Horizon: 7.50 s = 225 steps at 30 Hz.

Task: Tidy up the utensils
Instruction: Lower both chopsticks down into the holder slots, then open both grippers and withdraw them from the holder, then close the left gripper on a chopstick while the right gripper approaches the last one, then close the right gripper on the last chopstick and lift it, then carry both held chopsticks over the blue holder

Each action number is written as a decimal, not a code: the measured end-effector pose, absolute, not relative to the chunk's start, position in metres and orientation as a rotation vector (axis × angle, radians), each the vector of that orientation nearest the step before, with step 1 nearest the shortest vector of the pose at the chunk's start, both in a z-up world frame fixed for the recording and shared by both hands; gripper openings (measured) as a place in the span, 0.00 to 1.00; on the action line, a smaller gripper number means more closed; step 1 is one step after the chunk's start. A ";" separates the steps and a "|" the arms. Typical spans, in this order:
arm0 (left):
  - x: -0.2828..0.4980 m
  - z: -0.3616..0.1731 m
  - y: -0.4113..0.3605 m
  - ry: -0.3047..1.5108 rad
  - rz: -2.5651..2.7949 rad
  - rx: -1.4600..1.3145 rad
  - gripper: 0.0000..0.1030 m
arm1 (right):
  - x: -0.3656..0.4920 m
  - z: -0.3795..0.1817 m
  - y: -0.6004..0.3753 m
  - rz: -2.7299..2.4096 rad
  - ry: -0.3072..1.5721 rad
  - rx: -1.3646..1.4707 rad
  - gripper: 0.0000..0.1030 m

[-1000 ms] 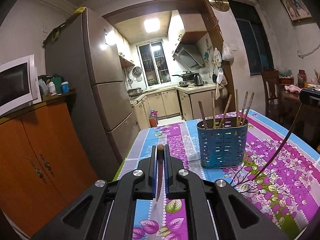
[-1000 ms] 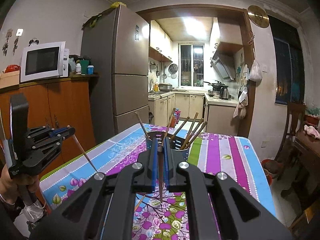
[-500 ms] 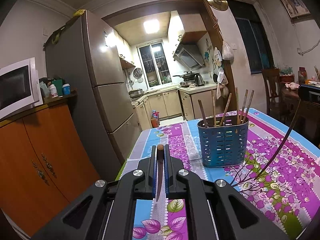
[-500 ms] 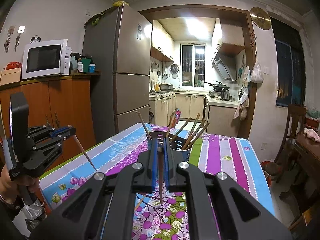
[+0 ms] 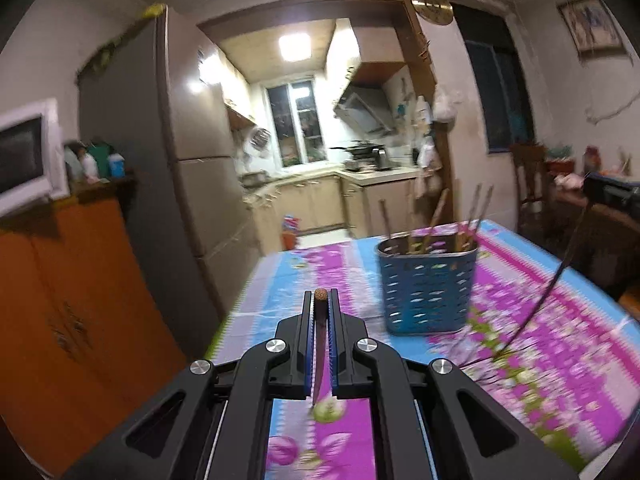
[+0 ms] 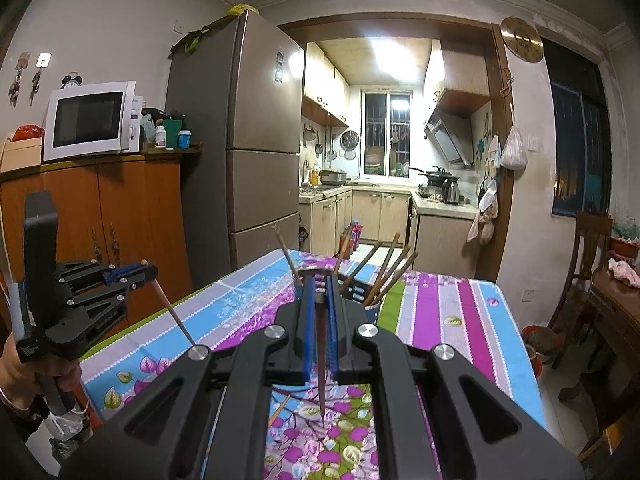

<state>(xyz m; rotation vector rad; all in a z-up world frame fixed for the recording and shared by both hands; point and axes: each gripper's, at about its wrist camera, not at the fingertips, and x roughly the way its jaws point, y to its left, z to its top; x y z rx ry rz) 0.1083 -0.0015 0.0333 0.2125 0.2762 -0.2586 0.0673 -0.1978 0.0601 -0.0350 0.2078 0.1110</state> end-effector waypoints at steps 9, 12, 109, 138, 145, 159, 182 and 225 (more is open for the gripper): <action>0.131 0.129 -0.015 0.225 -0.576 0.025 0.07 | 0.079 0.123 -0.210 0.100 0.035 -0.017 0.05; 0.144 0.151 -0.028 0.173 -0.585 0.021 0.07 | 0.084 0.144 -0.215 0.095 -0.044 0.003 0.05; -0.067 -0.162 -0.013 0.361 -0.468 0.375 0.23 | -0.049 -0.117 -0.148 0.126 0.528 0.051 0.22; -0.056 -0.179 -0.016 0.277 -0.444 0.457 0.07 | -0.022 -0.136 -0.118 0.268 0.641 0.107 0.25; -0.060 -0.175 -0.009 0.261 -0.503 0.422 0.07 | -0.023 -0.134 -0.119 0.265 0.624 0.114 0.27; -0.027 -0.178 -0.002 0.324 -0.513 0.357 0.08 | -0.014 -0.138 -0.103 0.275 0.646 0.046 0.27; -0.025 -0.182 0.001 0.302 -0.455 0.354 0.08 | -0.016 -0.144 -0.109 0.140 0.576 0.011 0.24; -0.016 -0.052 0.026 0.200 -0.447 0.158 0.07 | -0.030 -0.045 -0.145 0.108 0.247 -0.044 0.05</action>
